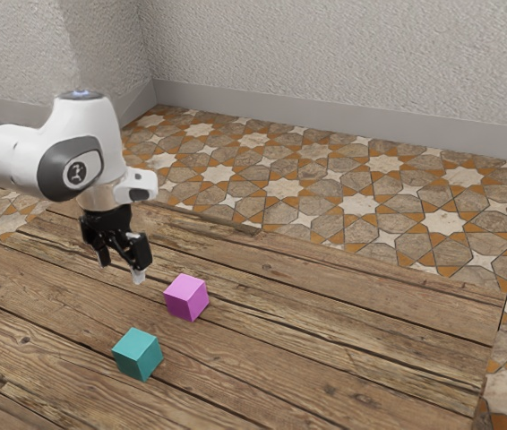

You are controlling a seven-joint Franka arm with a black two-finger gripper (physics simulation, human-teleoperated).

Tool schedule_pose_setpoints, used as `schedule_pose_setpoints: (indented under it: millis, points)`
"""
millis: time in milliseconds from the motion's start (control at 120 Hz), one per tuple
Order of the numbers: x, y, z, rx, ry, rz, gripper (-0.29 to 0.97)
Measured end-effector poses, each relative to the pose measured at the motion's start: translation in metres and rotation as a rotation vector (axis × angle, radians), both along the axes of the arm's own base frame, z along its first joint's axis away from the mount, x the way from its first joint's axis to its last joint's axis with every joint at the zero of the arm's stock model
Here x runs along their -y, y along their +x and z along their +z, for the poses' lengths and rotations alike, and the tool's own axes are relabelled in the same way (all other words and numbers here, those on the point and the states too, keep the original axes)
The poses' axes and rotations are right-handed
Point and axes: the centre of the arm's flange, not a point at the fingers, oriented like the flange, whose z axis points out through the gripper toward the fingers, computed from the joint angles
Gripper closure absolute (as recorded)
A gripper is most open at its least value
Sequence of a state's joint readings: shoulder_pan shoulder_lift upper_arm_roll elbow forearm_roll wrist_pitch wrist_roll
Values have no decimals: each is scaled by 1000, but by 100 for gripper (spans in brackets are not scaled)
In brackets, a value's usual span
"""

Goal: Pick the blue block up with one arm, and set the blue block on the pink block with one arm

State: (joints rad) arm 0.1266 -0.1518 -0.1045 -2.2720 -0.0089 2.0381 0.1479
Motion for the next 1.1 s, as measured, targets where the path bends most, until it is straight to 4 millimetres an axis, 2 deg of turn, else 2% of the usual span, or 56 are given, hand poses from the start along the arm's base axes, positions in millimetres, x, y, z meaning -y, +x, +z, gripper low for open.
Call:
schedule_pose_setpoints:
  millis: [267,500,792,1100]
  points:
    - [5,-13,-72,-12,-32,8,0]
    - [7,-36,-111,-40,-36,13,0]
    - [8,-34,-129,-13,-36,11,0]
    - [30,-31,-133,6,-37,-36,0]
